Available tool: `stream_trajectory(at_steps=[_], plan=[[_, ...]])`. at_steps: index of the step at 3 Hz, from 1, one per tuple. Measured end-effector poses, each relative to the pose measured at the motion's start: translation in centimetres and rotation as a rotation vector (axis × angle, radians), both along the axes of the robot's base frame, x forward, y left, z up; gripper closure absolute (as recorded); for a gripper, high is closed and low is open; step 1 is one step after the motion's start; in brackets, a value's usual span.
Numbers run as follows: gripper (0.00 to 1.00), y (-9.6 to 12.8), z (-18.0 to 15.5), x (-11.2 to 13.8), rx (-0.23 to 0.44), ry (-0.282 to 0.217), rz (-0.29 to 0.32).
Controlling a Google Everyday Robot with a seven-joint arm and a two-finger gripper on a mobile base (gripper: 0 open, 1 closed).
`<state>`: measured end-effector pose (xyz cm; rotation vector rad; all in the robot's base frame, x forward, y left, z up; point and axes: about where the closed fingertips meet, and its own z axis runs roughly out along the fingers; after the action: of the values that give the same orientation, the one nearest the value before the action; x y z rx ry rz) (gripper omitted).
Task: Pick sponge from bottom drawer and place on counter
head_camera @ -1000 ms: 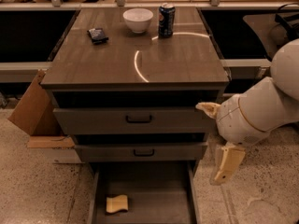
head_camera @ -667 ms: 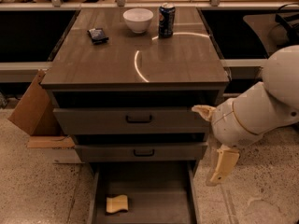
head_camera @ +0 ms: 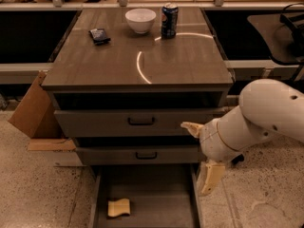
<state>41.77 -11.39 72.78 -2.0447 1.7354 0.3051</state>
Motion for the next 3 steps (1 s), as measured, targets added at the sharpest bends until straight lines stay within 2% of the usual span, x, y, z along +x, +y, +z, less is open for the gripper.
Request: stream_trajectory(at_steps=[1, 2, 3], plan=[[0.00, 1.7, -4.0, 0.1, 0.046, 0.032, 0.042], [0.00, 3.7, -8.3, -0.4, 0.101, 0.093, 0.068], [0.00, 3.7, -8.3, -0.4, 0.101, 0.093, 0.068]])
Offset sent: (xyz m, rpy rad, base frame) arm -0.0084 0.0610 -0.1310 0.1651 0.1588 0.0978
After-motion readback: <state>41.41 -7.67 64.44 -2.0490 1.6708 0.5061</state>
